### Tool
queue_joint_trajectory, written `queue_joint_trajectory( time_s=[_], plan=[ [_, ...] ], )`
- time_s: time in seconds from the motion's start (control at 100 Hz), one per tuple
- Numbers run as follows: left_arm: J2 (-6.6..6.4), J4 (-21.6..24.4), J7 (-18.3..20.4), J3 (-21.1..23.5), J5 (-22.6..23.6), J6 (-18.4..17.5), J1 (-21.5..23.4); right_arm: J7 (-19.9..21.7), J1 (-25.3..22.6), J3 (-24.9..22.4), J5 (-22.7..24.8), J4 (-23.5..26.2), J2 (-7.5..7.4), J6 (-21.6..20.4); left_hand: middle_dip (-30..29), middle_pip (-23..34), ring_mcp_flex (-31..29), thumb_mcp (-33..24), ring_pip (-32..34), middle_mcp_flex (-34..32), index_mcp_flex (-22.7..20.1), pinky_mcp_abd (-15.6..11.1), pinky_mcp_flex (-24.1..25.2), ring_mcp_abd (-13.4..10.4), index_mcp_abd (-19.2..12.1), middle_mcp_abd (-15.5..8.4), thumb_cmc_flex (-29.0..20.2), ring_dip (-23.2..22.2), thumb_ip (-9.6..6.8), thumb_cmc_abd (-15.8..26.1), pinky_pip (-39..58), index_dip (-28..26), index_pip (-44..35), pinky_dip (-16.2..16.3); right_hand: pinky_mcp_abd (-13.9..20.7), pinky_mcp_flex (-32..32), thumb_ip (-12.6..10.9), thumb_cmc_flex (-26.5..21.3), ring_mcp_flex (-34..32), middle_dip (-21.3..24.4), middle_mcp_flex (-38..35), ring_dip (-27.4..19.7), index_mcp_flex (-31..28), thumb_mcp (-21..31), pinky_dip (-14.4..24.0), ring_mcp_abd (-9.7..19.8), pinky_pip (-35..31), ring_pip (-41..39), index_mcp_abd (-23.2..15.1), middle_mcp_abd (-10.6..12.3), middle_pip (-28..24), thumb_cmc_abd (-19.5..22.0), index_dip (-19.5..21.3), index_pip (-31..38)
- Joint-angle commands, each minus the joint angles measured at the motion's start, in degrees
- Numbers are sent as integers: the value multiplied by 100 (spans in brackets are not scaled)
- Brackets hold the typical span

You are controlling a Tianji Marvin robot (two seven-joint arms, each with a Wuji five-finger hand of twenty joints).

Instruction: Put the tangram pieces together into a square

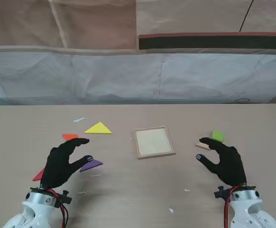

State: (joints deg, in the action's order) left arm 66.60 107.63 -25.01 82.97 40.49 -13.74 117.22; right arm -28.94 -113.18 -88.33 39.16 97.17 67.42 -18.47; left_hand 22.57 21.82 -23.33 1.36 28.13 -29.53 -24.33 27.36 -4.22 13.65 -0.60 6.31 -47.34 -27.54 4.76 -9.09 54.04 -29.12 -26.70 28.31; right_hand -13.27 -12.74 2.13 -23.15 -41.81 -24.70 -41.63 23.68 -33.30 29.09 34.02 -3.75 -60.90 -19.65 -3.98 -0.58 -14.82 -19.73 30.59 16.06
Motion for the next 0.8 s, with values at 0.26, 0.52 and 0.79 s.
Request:
queue_joint_trajectory(
  time_s=[0.26, 0.52, 0.79],
  plan=[
    [7, 59, 40, -106, 21, -20, 2, 97, -153, -37, 27, 78, 9, -123, 1, -149, -55, 92, 30, 51, -158, 66, 88, 43, 11, 10, 79, -8, -122, 275, -23, 40, 91, -9, -417, 113, 47, 36, 140, 46, 23, 10, 53, -80, 126, -15, 97, 111, 18, -39, 76, 134, -25, 19],
    [-13, 199, 228, 122, 29, -80, 14, 202, -87, -40, 118, 176, -24, -90, 1, -153, -43, 96, 26, 49, -166, 36, 118, 54, 21, 24, 83, -5, -121, 294, -58, 34, 97, -27, -400, 106, 46, 28, 133, 33, 12, 14, 40, -76, 133, -9, 102, 111, 21, -39, 66, 127, -18, 34],
    [-43, 247, 427, 349, 78, -167, -107, 556, 269, 21, 428, 225, -141, -25, -4, -164, -50, 93, 26, 43, -181, 40, 106, 55, 22, 21, 86, -2, -121, 339, -55, 36, 110, -29, -326, 69, 46, 3, 121, 25, -4, 12, 20, -63, 133, 28, 98, 106, 26, -49, 52, 78, -10, 54]
  ],
)
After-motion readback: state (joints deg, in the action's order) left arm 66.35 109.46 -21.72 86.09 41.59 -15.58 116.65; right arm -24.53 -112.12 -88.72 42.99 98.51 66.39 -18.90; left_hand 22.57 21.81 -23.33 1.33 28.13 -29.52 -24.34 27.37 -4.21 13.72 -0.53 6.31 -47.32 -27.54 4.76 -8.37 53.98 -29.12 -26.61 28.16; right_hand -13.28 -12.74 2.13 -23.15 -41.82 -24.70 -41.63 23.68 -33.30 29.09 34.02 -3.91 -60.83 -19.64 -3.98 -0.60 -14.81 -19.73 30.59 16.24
